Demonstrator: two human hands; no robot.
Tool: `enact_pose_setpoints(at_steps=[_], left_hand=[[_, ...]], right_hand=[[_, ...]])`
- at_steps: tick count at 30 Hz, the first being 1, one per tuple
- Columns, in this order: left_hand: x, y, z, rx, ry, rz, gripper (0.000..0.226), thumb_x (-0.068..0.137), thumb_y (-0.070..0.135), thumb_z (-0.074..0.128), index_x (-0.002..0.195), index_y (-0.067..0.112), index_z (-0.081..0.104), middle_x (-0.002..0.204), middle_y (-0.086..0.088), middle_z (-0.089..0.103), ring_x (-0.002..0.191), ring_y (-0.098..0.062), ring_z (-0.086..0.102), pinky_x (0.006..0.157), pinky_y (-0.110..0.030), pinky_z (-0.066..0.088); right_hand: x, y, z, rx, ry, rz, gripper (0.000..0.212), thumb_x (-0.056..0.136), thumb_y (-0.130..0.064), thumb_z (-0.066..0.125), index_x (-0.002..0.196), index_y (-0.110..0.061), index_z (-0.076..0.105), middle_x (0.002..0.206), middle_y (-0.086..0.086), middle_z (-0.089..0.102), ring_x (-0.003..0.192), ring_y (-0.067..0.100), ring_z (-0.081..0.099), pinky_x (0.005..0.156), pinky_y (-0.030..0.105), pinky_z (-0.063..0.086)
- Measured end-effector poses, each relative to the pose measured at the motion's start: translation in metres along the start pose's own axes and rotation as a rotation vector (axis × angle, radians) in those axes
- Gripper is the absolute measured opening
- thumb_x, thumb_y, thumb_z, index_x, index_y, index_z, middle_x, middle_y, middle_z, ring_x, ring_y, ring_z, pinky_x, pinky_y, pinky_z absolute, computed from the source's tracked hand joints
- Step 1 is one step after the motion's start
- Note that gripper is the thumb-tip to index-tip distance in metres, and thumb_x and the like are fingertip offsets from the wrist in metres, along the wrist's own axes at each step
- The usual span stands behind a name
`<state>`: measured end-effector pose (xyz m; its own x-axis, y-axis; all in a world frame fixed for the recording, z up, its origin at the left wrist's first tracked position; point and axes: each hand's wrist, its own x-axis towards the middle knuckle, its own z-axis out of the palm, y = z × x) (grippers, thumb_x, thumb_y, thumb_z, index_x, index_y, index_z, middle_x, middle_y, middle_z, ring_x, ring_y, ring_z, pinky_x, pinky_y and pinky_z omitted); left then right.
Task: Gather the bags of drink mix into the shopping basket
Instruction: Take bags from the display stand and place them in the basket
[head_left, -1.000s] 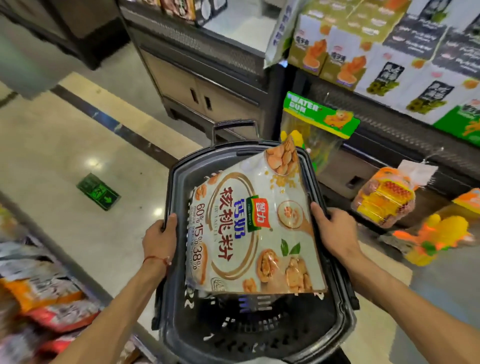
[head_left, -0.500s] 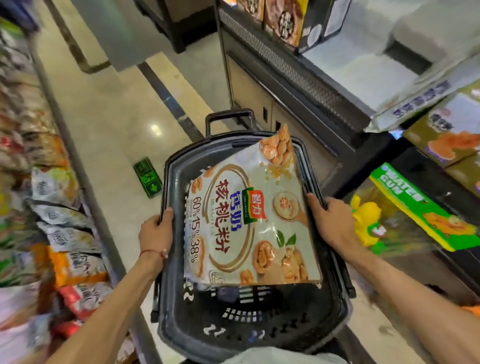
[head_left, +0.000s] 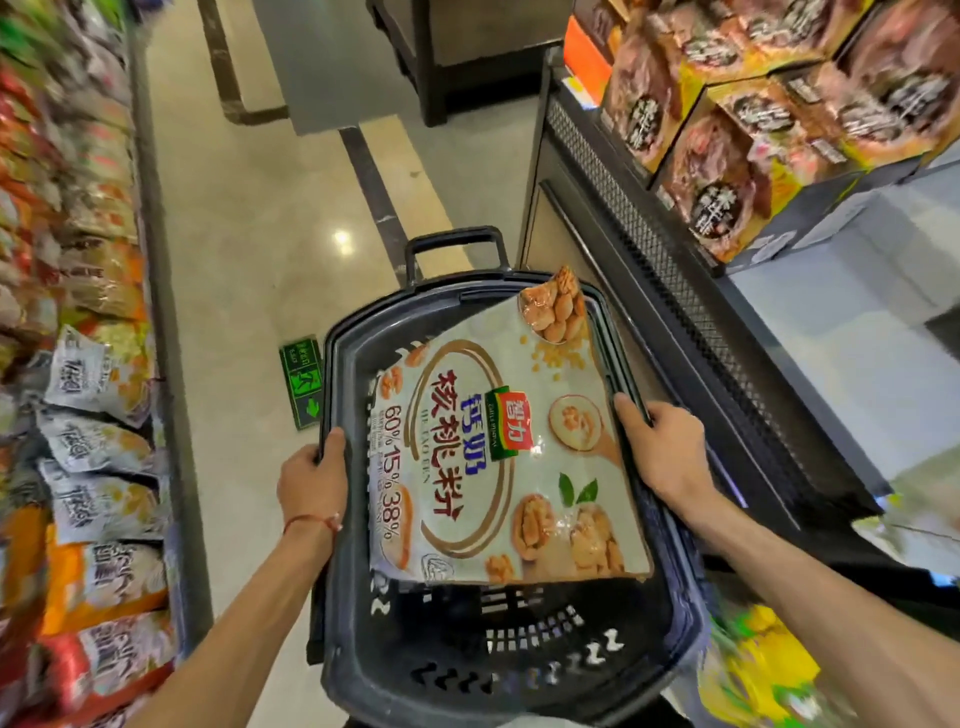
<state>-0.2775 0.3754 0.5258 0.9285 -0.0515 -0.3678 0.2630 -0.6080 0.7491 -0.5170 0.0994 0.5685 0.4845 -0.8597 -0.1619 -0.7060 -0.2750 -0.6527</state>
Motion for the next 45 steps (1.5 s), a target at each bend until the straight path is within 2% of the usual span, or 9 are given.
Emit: enact_pose_setpoints(at_steps=[5, 10, 13, 17, 28, 34, 38, 40, 45], left_hand=[[0.079, 0.053, 0.02, -0.021, 0.0, -0.034, 0.049, 0.098, 0.047, 0.053, 0.063, 0.014, 0.043, 0.063, -0.009, 0.047, 0.062, -0.026, 0.042, 0.061, -0.036, 0.032], [0.151, 0.099, 0.037, -0.015, 0.003, -0.025, 0.053, 0.101, 0.044, 0.05, 0.074, -0.001, 0.057, 0.069, -0.014, 0.056, 0.065, -0.029, 0.049, 0.062, -0.035, 0.036], [0.185, 0.122, 0.05, 0.004, 0.027, -0.053, 0.048, 0.102, 0.043, 0.048, 0.068, 0.009, 0.051, 0.068, -0.01, 0.054, 0.065, -0.026, 0.048, 0.062, -0.034, 0.036], [0.231, 0.14, 0.075, 0.033, 0.068, -0.078, 0.048, 0.103, 0.042, 0.046, 0.067, 0.011, 0.046, 0.067, -0.008, 0.051, 0.066, -0.026, 0.047, 0.058, -0.033, 0.034], [0.352, 0.127, 0.172, 0.177, 0.084, -0.259, 0.056, 0.107, 0.045, 0.033, 0.108, -0.003, 0.062, 0.112, -0.026, 0.064, 0.105, -0.042, 0.058, 0.094, -0.046, 0.043], [0.425, 0.068, 0.236, 0.254, -0.008, -0.265, 0.054, 0.108, 0.04, 0.033, 0.108, -0.006, 0.061, 0.116, -0.032, 0.061, 0.108, -0.044, 0.057, 0.088, -0.043, 0.041], [0.468, 0.026, 0.284, 0.263, -0.045, -0.27, 0.05, 0.108, 0.039, 0.035, 0.102, -0.004, 0.06, 0.111, -0.031, 0.062, 0.105, -0.044, 0.058, 0.088, -0.044, 0.042], [0.487, 0.006, 0.306, 0.259, -0.06, -0.269, 0.048, 0.107, 0.041, 0.035, 0.092, 0.001, 0.057, 0.1, -0.026, 0.062, 0.1, -0.042, 0.058, 0.086, -0.044, 0.042], [0.518, -0.024, 0.35, 0.287, -0.092, -0.295, 0.05, 0.107, 0.043, 0.035, 0.093, 0.001, 0.058, 0.1, -0.024, 0.06, 0.102, -0.042, 0.058, 0.086, -0.044, 0.042]], right_hand=[[0.093, -0.035, 0.025, -0.042, 0.023, -0.059, 0.07, 0.104, -0.056, 0.051, 0.062, 0.0, 0.052, 0.055, 0.019, 0.055, 0.053, 0.034, 0.052, 0.055, 0.045, 0.042], [0.176, -0.072, 0.052, -0.043, 0.036, -0.07, 0.072, 0.104, -0.056, 0.05, 0.064, 0.004, 0.05, 0.057, 0.022, 0.053, 0.054, 0.036, 0.051, 0.057, 0.049, 0.042], [0.227, -0.086, 0.07, -0.049, 0.004, -0.079, 0.073, 0.104, -0.057, 0.048, 0.064, 0.004, 0.047, 0.057, 0.024, 0.051, 0.054, 0.037, 0.049, 0.056, 0.047, 0.036], [0.298, -0.104, 0.098, -0.077, -0.073, -0.09, 0.06, 0.104, -0.056, 0.049, 0.059, -0.019, 0.036, 0.054, 0.004, 0.043, 0.056, 0.027, 0.043, 0.061, 0.042, 0.035], [0.443, -0.102, 0.194, -0.108, -0.252, 0.015, 0.055, 0.105, -0.048, 0.05, 0.063, -0.014, 0.042, 0.059, 0.002, 0.048, 0.055, 0.019, 0.044, 0.05, 0.031, 0.027], [0.488, -0.054, 0.275, -0.197, -0.344, 0.091, 0.051, 0.106, -0.049, 0.045, 0.066, -0.017, 0.042, 0.063, 0.0, 0.049, 0.063, 0.025, 0.051, 0.058, 0.038, 0.029], [0.517, -0.01, 0.333, -0.26, -0.36, 0.136, 0.056, 0.108, -0.048, 0.043, 0.111, 0.003, 0.065, 0.101, 0.023, 0.07, 0.107, 0.045, 0.063, 0.081, 0.044, 0.046], [0.53, 0.011, 0.357, -0.279, -0.376, 0.147, 0.07, 0.107, -0.053, 0.04, 0.139, 0.008, 0.054, 0.128, 0.03, 0.065, 0.124, 0.045, 0.058, 0.097, 0.044, 0.047], [0.555, 0.053, 0.396, -0.297, -0.416, 0.197, 0.074, 0.106, -0.06, 0.035, 0.139, 0.004, 0.054, 0.128, 0.029, 0.065, 0.121, 0.046, 0.059, 0.095, 0.045, 0.048]])
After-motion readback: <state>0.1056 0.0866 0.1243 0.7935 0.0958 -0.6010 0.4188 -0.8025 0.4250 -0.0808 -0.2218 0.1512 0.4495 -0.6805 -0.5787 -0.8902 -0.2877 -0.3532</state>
